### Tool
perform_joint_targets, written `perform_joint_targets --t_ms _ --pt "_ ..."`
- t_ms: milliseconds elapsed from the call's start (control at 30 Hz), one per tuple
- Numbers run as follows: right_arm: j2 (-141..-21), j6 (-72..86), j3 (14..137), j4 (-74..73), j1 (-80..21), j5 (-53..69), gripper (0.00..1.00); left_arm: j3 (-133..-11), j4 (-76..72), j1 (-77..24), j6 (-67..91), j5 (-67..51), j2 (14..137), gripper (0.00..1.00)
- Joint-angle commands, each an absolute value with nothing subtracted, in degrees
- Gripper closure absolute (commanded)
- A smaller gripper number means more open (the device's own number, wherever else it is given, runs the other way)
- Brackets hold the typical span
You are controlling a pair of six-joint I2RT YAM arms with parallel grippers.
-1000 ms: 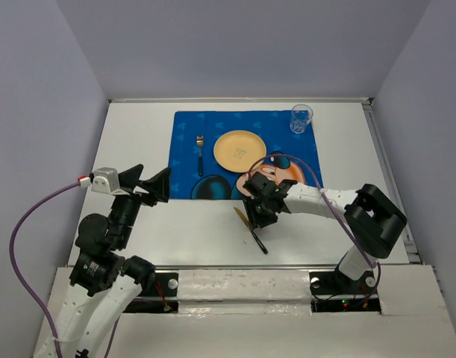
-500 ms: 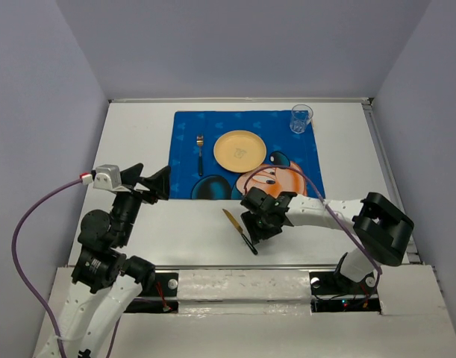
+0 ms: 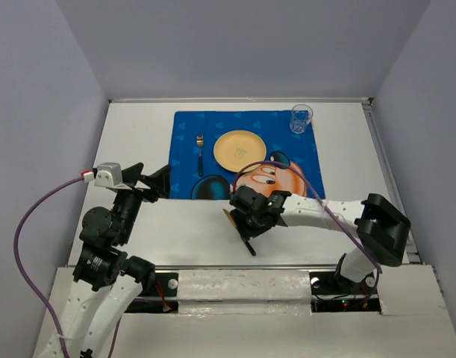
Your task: Set the dinner table for one person
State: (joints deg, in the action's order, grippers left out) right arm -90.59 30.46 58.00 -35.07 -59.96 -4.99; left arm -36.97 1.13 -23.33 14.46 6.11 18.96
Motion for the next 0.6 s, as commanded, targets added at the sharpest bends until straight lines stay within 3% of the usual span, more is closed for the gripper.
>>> perform_joint_targets --t_ms 0,267,300,367,567 --pt "-95.35 30.94 60.12 -33.66 -62.93 -5.98 0.5 -36.65 -1.76 -22.85 14.41 5.27 19.51 0.01" --pt "-98.44 31.2 58.53 -32.43 -63.98 -6.5 0.66 -36.74 -1.76 -22.76 14.33 5.19 19.51 0.01" --pt "-98.7 31.11 59.06 -32.43 -63.98 -6.59 0.84 -36.65 -1.76 -22.68 14.41 5.1 19.42 0.01" --pt "-98.35 30.59 59.94 -32.61 -65.03 -6.94 0.98 -36.65 -1.76 -22.76 14.33 5.19 19.42 0.01" --pt "-89.41 28.92 64.94 -34.28 -65.57 -8.95 1.0 -36.83 -1.76 -22.67 14.33 5.27 19.69 0.01"
